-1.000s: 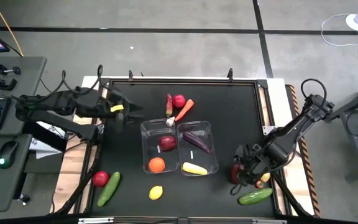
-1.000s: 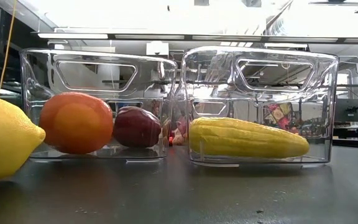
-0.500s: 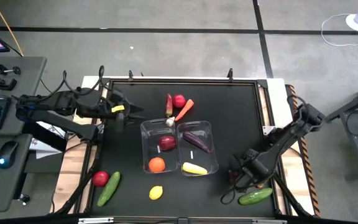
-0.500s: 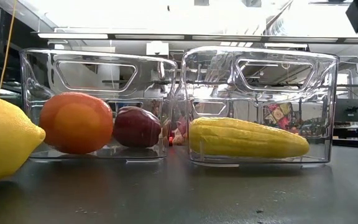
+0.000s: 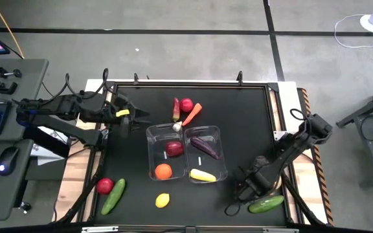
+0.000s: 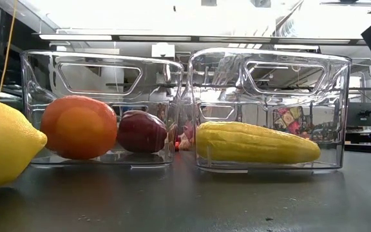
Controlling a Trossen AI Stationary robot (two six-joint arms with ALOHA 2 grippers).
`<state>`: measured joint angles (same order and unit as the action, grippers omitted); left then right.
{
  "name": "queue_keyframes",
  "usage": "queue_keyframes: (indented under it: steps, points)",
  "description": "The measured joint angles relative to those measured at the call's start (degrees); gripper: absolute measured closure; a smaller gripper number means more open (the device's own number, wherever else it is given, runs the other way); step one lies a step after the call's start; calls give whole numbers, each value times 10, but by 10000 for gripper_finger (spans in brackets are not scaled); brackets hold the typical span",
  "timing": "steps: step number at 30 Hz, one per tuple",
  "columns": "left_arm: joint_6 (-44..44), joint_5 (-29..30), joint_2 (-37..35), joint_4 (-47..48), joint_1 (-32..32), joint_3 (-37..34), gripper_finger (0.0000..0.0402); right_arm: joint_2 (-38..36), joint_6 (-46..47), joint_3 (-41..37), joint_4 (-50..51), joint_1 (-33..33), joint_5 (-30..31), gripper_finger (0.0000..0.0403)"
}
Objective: Sort produce into baskets
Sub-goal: Put the apple into the left transparent bin
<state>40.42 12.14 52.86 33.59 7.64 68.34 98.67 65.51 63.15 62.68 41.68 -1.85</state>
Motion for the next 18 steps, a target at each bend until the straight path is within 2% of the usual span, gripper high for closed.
queue_keyframes:
  steps: [6, 13, 18]
  points:
    - [0, 0, 0, 0, 0, 0, 74, 1, 1, 0, -44, -9, -19, 3]
    - [-1, 0, 0, 1, 0, 0, 74, 2, 40, -1, -49, -20, -30, 6]
    - [-2, 0, 0, 1, 0, 0, 74, 2, 53, -1, -40, -20, -32, 47]
